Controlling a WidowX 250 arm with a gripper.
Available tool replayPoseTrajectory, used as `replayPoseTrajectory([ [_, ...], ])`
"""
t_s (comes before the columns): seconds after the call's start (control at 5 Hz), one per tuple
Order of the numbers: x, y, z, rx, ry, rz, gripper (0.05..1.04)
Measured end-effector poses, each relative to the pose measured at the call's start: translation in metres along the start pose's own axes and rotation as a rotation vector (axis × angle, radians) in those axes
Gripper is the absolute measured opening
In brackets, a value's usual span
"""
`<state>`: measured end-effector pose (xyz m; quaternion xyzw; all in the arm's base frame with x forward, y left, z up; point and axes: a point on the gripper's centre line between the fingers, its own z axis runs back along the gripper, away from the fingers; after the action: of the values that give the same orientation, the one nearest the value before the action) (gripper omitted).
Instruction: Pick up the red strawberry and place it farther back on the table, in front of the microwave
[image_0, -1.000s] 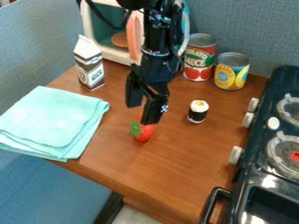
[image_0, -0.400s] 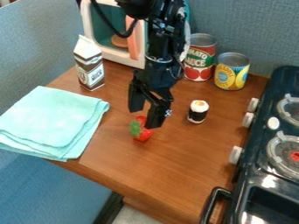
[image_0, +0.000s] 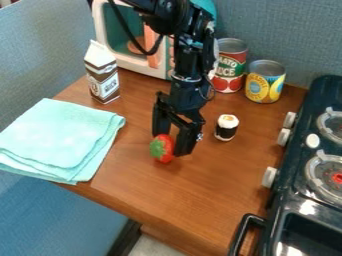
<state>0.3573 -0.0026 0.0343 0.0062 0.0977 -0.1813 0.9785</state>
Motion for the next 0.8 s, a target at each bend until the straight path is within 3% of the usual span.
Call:
replayPoseTrajectory([
  [0.4,-0.0017,0.0021,-0.0065,0.008,0.034,0.045,0.949],
  [0.6,-0.0022,0.0023,-0.0067,0.006,0.034,0.025,0.792],
  [0.8,-0.0036,0.0023,-0.0072,0.004,0.038,0.013,0.790],
])
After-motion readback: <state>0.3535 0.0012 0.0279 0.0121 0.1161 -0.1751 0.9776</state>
